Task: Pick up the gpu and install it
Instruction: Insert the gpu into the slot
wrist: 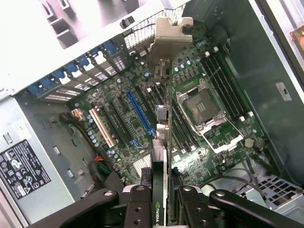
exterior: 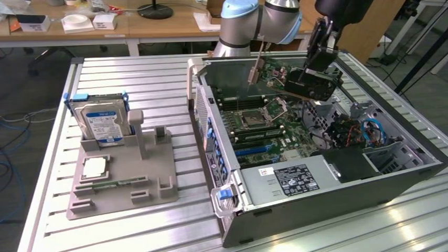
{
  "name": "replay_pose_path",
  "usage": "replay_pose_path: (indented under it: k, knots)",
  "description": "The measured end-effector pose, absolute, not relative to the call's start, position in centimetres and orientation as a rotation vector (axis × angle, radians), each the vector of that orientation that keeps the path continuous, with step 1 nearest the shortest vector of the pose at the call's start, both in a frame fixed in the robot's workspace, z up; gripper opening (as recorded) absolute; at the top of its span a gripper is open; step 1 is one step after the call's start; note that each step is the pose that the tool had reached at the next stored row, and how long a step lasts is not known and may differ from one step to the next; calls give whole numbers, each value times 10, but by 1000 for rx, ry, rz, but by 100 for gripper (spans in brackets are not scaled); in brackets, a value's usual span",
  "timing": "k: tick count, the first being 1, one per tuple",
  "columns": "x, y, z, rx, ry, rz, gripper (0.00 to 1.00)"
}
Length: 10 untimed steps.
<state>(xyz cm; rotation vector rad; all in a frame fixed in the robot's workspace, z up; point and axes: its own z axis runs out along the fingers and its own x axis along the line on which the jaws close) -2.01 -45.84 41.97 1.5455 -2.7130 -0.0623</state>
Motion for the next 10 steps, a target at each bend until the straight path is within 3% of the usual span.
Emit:
replay_pose_path:
  k: [10]
  knots:
    - [-20, -458, 419, 1693, -2621, -61, 26]
